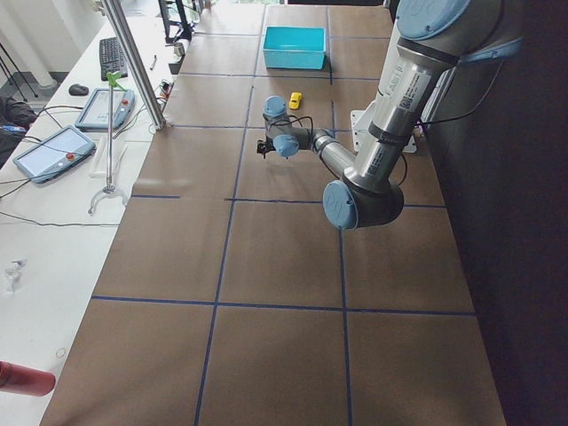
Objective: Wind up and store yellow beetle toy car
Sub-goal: 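Release the car and raise the left arm away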
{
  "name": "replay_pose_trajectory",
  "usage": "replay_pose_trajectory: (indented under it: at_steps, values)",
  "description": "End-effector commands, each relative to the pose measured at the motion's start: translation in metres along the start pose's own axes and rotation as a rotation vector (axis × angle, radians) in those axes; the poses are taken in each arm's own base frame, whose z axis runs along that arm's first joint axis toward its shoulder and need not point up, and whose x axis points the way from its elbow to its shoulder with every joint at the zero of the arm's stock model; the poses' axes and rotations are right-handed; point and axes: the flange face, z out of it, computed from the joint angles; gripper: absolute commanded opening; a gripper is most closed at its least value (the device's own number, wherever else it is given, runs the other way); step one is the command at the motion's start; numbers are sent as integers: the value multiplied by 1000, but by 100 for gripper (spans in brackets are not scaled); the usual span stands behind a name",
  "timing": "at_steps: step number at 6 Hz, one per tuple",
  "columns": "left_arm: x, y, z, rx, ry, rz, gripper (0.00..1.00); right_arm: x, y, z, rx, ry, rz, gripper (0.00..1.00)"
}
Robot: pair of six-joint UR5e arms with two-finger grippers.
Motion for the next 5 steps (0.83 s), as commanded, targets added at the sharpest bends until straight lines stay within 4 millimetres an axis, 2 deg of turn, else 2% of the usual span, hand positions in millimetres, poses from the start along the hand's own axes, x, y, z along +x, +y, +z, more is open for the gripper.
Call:
replay_pose_trajectory:
  at_steps: [1, 2, 4, 5]
  values:
    - [-29, 21, -26, -116, -9, -101, 100, -1, -1, -1, 1, 0, 0, 100]
    - [-45, 35, -37, -156, -18, -147, 100, -1, -1, -1, 2, 0, -3, 100]
    - [-76, 81, -55, -206, -23, -245, 100, -5, -2, -4, 9, 2, -13, 100]
    - [-89, 96, -69, -226, 4, -304, 100, -10, -8, -9, 18, 3, -19, 100]
